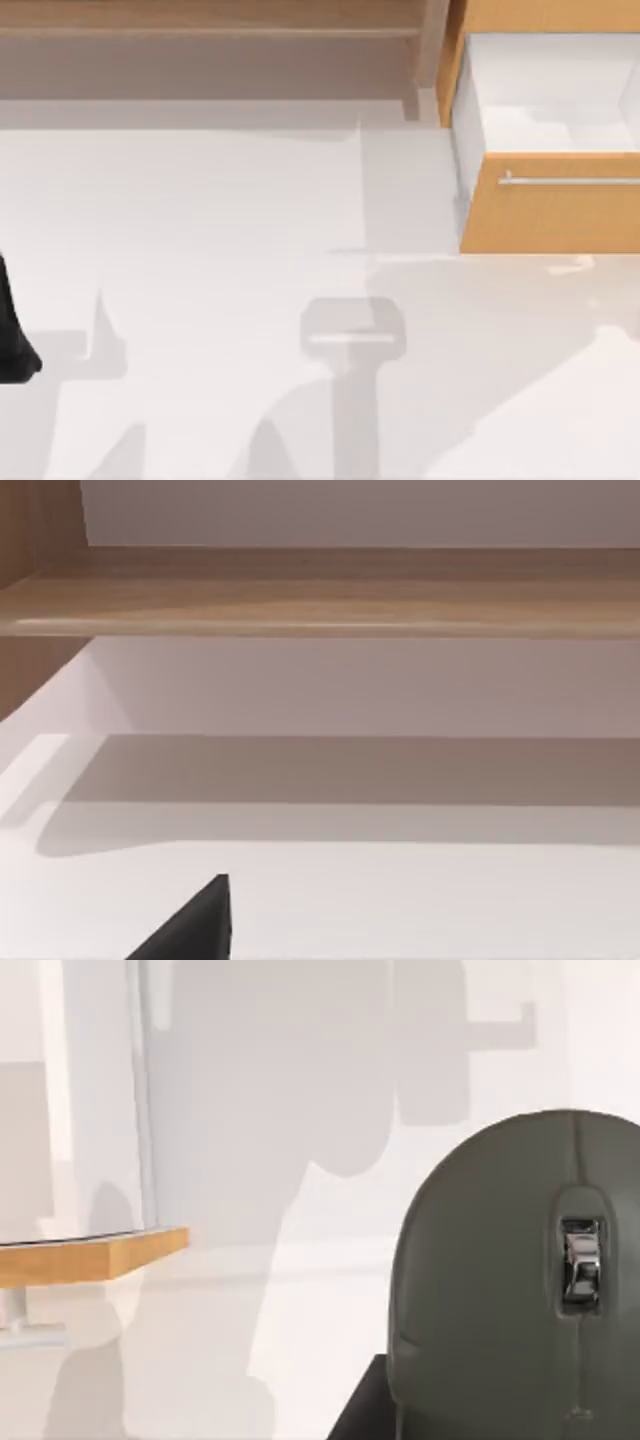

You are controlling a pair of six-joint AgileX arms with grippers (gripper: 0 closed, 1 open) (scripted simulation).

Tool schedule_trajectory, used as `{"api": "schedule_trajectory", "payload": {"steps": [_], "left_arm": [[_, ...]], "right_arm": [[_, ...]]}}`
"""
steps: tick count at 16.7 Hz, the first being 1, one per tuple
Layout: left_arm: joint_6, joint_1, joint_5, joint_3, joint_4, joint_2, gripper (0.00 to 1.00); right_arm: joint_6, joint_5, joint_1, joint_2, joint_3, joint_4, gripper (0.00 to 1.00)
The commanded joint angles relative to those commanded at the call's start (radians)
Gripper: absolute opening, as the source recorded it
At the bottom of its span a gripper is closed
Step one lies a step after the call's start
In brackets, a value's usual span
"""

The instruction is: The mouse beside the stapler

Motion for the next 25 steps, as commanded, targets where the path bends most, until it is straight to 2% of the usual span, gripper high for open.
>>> {"api": "schedule_trajectory", "payload": {"steps": [8,13,17,25], "left_arm": [[0.000,0.000,0.000,0.000,0.000,0.000,1.00],[0.000,0.000,0.000,0.000,0.000,0.000,1.00],[0.000,0.000,0.000,0.000,0.000,0.000,1.00],[0.000,0.000,0.000,0.000,0.000,0.000,1.00]], "right_arm": [[-0.378,-0.042,-0.341,-0.236,-0.473,0.046,0.00],[-0.541,-0.066,-0.490,-0.316,-0.689,0.061,0.00],[-0.598,-0.076,-0.542,-0.340,-0.767,0.064,0.00],[-0.598,-0.076,-0.540,-0.337,-0.768,0.064,0.00]]}}
